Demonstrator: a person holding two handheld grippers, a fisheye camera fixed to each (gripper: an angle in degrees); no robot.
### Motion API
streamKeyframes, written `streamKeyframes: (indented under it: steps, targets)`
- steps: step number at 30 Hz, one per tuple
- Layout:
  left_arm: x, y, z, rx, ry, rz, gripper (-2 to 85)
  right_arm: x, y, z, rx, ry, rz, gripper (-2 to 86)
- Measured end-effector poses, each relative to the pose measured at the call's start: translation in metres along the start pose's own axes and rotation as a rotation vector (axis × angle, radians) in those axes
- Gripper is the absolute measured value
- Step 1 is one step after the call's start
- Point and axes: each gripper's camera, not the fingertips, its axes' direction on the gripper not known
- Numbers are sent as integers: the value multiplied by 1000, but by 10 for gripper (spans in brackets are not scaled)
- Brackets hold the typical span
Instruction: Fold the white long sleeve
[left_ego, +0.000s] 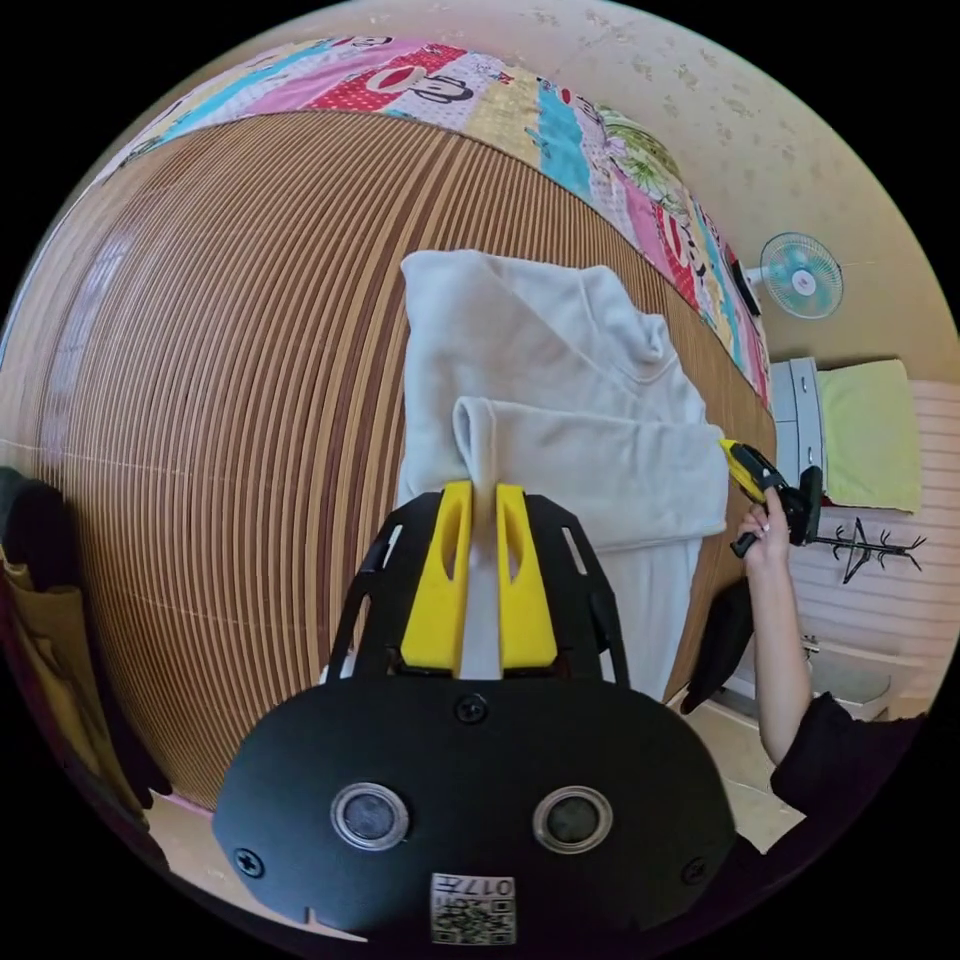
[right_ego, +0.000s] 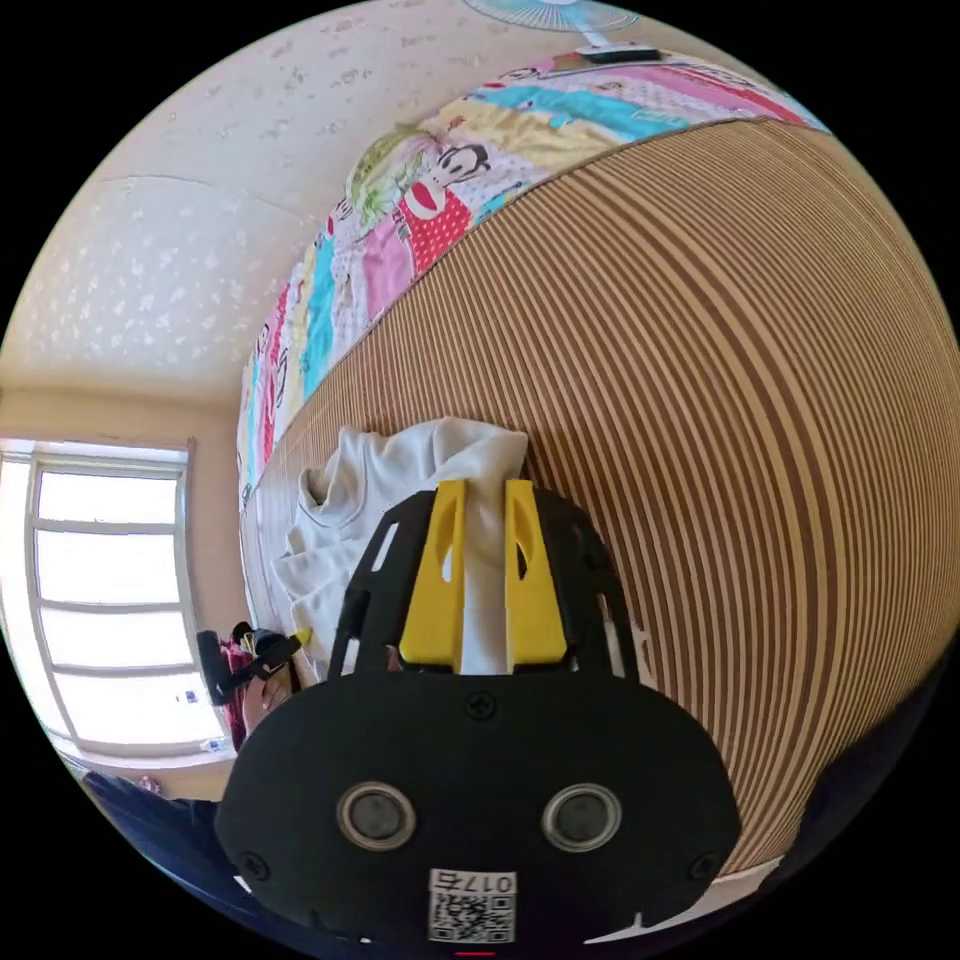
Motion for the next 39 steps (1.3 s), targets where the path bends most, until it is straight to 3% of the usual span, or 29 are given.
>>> streamKeyframes:
  steps: [4, 9, 12, 16, 21, 26, 30, 35, 39]
  targets:
    - [3, -4, -17, 64, -16, 47, 42, -13, 7, 25, -22, 178, -125, 42]
    - [-12, 14, -17, 159, 49, 49, 54, -2, 50, -21, 25, 62, -134, 49]
    - [-20, 58, -41, 259, -18, 95, 64, 13, 99, -56, -37, -4, -236, 53]
    - [-70, 134, -32, 76, 74, -9, 92, 60, 184, -71, -389, -87, -270, 73]
    - [-104, 229, -24, -124, 157, -71, 113, 109, 280, -101, -564, -34, -197, 81]
    - [-107, 281, -7, -327, 210, -13, 102, 145, 329, -129, -594, -156, -115, 81]
    - [-105, 283, -5, -380, 167, 31, 68, 160, 345, -148, -581, -272, -71, 97]
    - [-103, 273, -19, -405, 180, 104, 52, 156, 360, -158, -651, -154, -168, 62]
    - [-104, 278, -44, -382, 270, 126, 48, 151, 361, -196, -548, -158, -145, 38]
